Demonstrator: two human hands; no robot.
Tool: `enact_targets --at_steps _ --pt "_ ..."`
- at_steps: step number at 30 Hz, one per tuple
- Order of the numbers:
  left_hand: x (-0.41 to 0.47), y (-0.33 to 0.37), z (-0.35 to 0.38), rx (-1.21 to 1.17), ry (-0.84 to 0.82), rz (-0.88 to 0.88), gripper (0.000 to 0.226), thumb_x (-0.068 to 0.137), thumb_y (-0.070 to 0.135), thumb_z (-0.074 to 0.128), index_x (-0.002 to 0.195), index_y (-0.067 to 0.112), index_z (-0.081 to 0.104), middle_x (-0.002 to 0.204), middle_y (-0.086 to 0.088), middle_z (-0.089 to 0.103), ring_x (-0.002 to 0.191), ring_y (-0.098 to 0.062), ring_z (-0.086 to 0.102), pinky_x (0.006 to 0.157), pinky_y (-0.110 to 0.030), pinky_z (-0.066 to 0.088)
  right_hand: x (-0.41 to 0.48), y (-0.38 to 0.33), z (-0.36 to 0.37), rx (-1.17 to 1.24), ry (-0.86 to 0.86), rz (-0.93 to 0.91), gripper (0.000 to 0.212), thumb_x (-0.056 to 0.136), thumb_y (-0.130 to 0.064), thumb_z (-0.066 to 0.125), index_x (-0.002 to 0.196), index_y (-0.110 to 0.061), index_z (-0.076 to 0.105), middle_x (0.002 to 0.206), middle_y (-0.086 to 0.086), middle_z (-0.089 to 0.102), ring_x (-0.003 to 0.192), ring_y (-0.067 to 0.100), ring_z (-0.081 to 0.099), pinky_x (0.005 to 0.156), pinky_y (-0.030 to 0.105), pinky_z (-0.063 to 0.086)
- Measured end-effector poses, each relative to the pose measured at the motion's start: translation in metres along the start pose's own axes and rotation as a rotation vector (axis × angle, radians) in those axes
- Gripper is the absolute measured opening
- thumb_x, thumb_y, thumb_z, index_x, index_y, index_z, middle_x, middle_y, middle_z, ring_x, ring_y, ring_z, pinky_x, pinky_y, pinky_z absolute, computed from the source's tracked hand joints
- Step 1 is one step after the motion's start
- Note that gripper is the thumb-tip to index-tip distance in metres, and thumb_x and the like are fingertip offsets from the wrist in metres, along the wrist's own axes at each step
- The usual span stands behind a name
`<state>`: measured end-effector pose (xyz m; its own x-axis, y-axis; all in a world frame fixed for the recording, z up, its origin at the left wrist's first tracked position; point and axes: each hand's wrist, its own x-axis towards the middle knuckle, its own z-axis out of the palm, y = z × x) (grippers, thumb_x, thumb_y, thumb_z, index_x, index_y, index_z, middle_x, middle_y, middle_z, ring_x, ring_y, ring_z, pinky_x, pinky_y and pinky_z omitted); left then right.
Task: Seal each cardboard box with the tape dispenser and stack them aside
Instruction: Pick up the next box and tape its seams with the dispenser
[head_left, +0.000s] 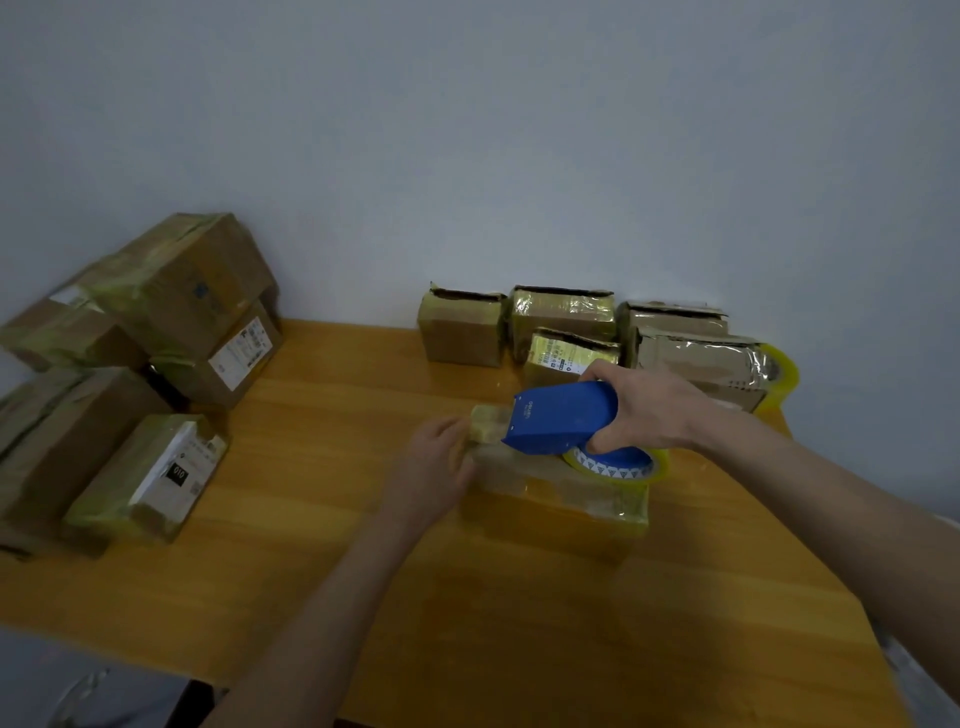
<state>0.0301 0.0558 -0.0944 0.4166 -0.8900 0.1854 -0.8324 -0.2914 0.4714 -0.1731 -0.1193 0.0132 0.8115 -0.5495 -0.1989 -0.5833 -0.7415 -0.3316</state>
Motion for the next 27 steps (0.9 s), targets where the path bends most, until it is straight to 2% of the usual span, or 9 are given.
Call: enact_targets --at_steps 1,3,6,8,10,15,22,24,27 --pt "-0.001 0.011 0.002 0.006 -0.100 0.094 0.066 0.089 0.036 0.055 0.149 0.022 0.029 0.153 0.005 0.027 0.139 -0.009 0.025 0.107 -0.026 0.027 0.000 0.000 -0.001 -0.002 0.003 -0.005 0.067 0.068 -0.048 0.076 0.122 -0.030 0.041 0.105 -0.004 0.059 0.087 0.017 0.061 0.076 0.032 0.056" --pt "-0.002 0.027 0.008 0.141 -0.290 0.201 0.079 0.089 0.043 0.048 0.153 0.022 0.005 0.159 0.006 -0.001 0.143 -0.006 -0.005 0.115 -0.029 0.005 0.000 0.001 -0.002 -0.006 -0.002 -0.008 0.069 0.065 -0.054 0.077 0.119 -0.032 0.040 0.105 -0.005 0.058 0.088 0.017 0.060 0.077 0.032 0.056" --pt "-0.002 0.027 0.012 0.304 -0.377 0.249 0.084 0.093 0.057 0.036 0.152 0.018 -0.010 0.157 -0.001 -0.018 0.143 -0.011 -0.018 0.118 -0.030 -0.008 -0.002 0.000 -0.001 -0.015 0.006 -0.012 0.072 0.062 -0.063 0.076 0.119 -0.035 0.041 0.103 -0.007 0.057 0.088 0.016 0.059 0.075 0.031 0.054" --pt "-0.004 0.025 0.012 0.384 -0.393 0.268 0.087 0.093 0.062 0.033 0.151 0.016 -0.013 0.156 -0.002 -0.021 0.144 -0.014 -0.019 0.120 -0.032 -0.007 -0.002 -0.002 -0.001 -0.038 0.029 -0.031 0.073 0.064 -0.063 0.075 0.123 -0.035 0.043 0.102 -0.009 0.056 0.087 0.014 0.057 0.072 0.028 0.051" --pt "-0.004 0.023 0.012 0.438 -0.386 0.268 0.083 0.095 0.057 0.034 0.148 0.017 -0.016 0.157 -0.003 -0.020 0.144 -0.014 -0.018 0.120 -0.033 -0.006 -0.002 -0.003 -0.004 -0.042 0.039 -0.042 0.071 0.066 -0.059 0.074 0.126 -0.034 0.045 0.101 -0.010 0.056 0.087 0.013 0.057 0.072 0.027 0.050" --pt "-0.004 0.024 0.009 0.419 -0.374 0.278 0.081 0.097 0.051 0.035 0.144 0.019 -0.022 0.152 0.000 -0.026 0.139 -0.011 -0.024 0.115 -0.026 -0.012 -0.010 0.005 -0.012 0.003 -0.015 -0.047 0.067 0.069 -0.049 0.074 0.128 -0.033 0.047 0.105 -0.006 0.059 0.092 0.017 0.060 0.081 0.035 0.055" --pt "-0.007 0.027 0.009 0.391 -0.357 0.277 0.081 0.097 0.046 0.040 0.148 0.018 -0.016 0.149 0.003 -0.028 0.143 -0.012 -0.019 0.111 -0.023 -0.014 -0.031 0.034 -0.027 0.134 -0.069 -0.022 0.051 0.068 -0.035 0.079 0.113 -0.034 0.055 0.102 -0.005 0.060 0.090 0.015 0.059 0.080 0.036 0.054" --pt "-0.007 0.028 0.008 0.365 -0.339 0.263 0.083 0.095 0.048 0.043 0.150 0.020 -0.011 0.151 0.006 -0.025 0.146 -0.012 -0.013 0.112 -0.023 -0.011 -0.033 0.037 -0.026 0.130 -0.056 -0.009 0.053 0.067 -0.035 0.079 0.114 -0.033 0.054 0.103 -0.005 0.059 0.090 0.014 0.059 0.078 0.032 0.053" --pt "-0.006 0.037 0.007 0.373 -0.283 0.223 0.091 0.089 0.058 0.050 0.153 0.022 -0.004 0.160 0.004 -0.008 0.147 -0.015 -0.002 0.117 -0.029 -0.003 -0.033 0.034 -0.023 0.121 -0.015 0.031 0.062 0.068 -0.041 0.079 0.122 -0.030 0.050 0.107 -0.004 0.058 0.093 0.016 0.059 0.080 0.033 0.054"
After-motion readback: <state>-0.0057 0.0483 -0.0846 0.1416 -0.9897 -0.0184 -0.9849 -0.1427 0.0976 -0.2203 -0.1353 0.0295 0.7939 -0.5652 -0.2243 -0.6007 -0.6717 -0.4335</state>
